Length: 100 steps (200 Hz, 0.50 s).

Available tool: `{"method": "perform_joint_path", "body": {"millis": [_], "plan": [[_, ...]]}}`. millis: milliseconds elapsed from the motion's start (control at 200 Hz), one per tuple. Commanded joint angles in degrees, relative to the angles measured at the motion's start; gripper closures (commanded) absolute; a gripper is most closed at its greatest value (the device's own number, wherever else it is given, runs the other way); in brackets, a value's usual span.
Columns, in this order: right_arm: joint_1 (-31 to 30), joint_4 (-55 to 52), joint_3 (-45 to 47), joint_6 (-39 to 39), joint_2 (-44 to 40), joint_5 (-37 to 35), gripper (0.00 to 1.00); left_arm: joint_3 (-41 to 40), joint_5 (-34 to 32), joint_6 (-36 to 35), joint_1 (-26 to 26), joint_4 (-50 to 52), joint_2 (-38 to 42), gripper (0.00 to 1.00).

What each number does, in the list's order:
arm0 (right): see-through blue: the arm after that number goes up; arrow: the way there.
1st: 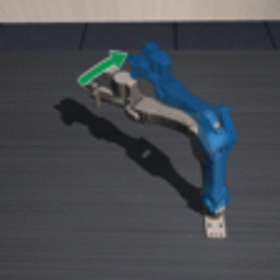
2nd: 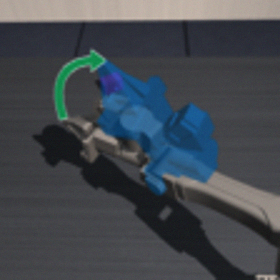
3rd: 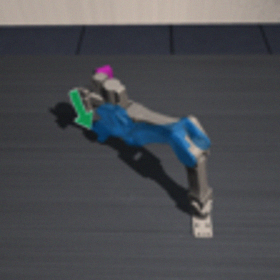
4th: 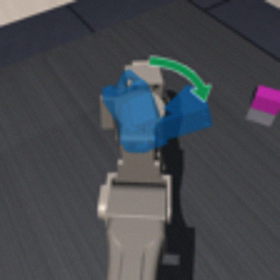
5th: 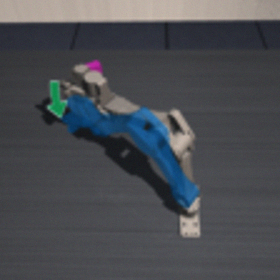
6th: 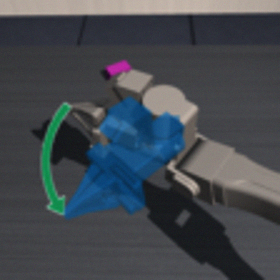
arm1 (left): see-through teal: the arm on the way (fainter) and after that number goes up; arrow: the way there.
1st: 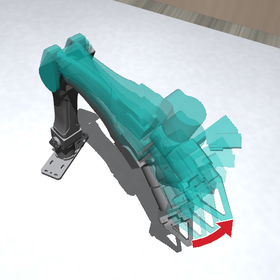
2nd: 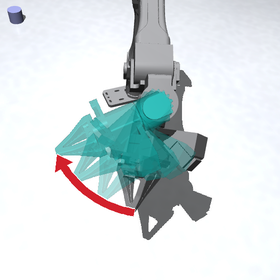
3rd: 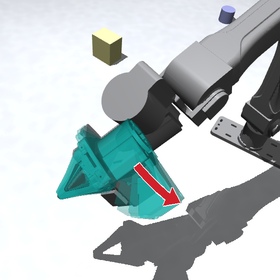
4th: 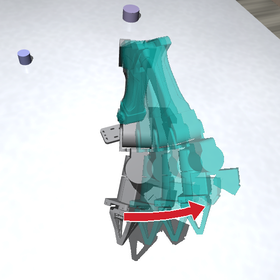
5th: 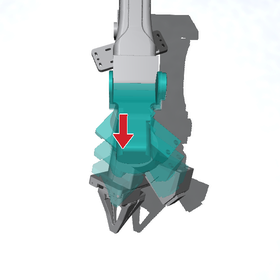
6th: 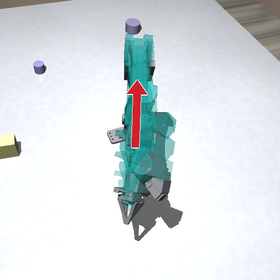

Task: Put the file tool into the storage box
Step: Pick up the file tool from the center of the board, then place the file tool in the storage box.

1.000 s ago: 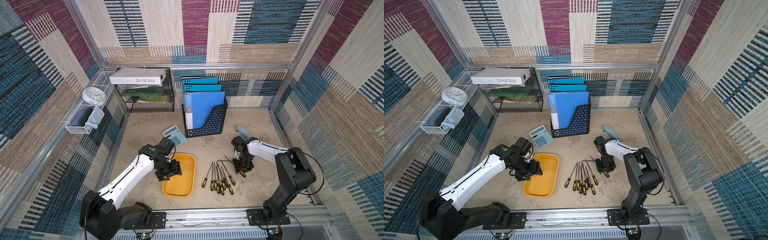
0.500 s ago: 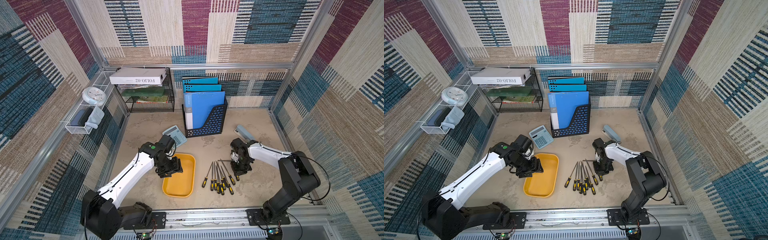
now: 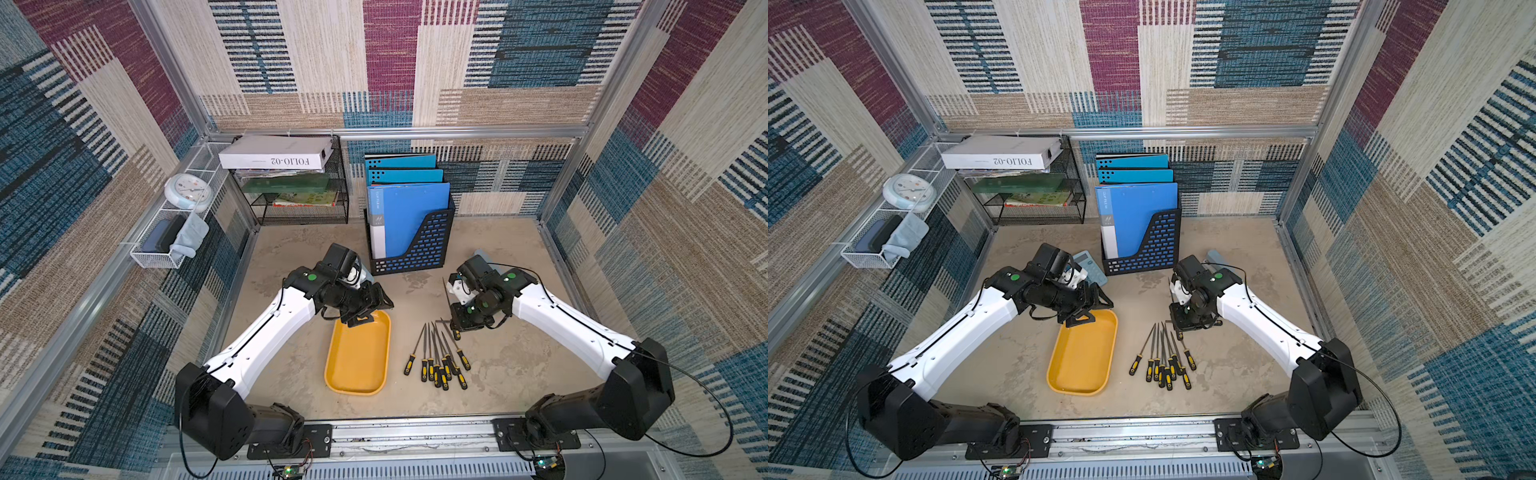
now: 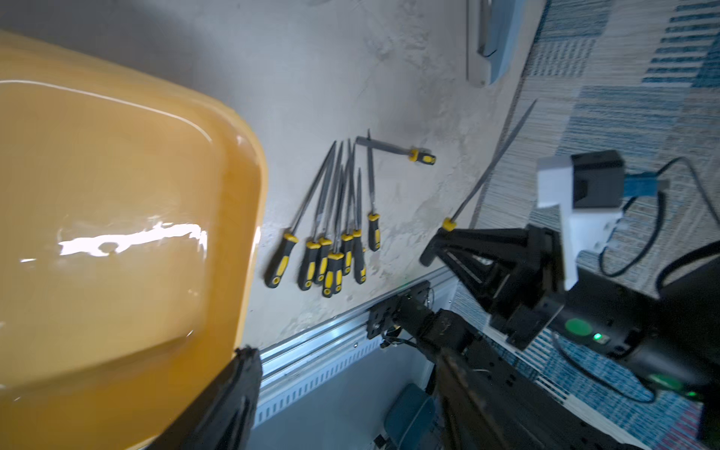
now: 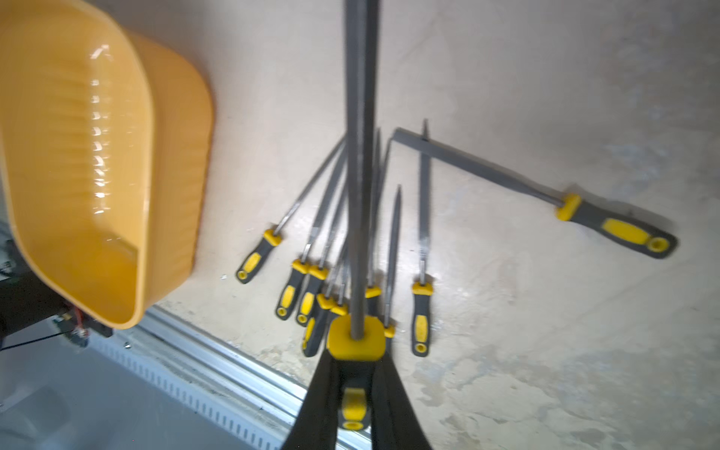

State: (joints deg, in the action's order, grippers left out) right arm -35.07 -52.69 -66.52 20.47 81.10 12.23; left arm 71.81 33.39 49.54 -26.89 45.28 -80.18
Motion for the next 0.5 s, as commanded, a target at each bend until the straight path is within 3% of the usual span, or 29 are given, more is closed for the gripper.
{"method": "perform_joint_path", "body": {"millis": [0, 331, 496], "plan": [[-3.3, 7.0, -0.6, 6.6, 0.0, 5.6, 0.94, 0.6, 4.1, 7.1, -0.9, -10.6, -1.8, 0.25], [-10.6, 13.4, -2.3, 12.0, 5.2, 9.2, 0.96, 1.7, 1.4, 8.5, -4.3, -12.6, -9.3, 0.28], [-10.9, 14.7, -2.3, 13.1, 5.6, 9.9, 0.96, 1.5, 0.3, 7.0, -4.6, -11.6, -11.0, 0.45]]}}
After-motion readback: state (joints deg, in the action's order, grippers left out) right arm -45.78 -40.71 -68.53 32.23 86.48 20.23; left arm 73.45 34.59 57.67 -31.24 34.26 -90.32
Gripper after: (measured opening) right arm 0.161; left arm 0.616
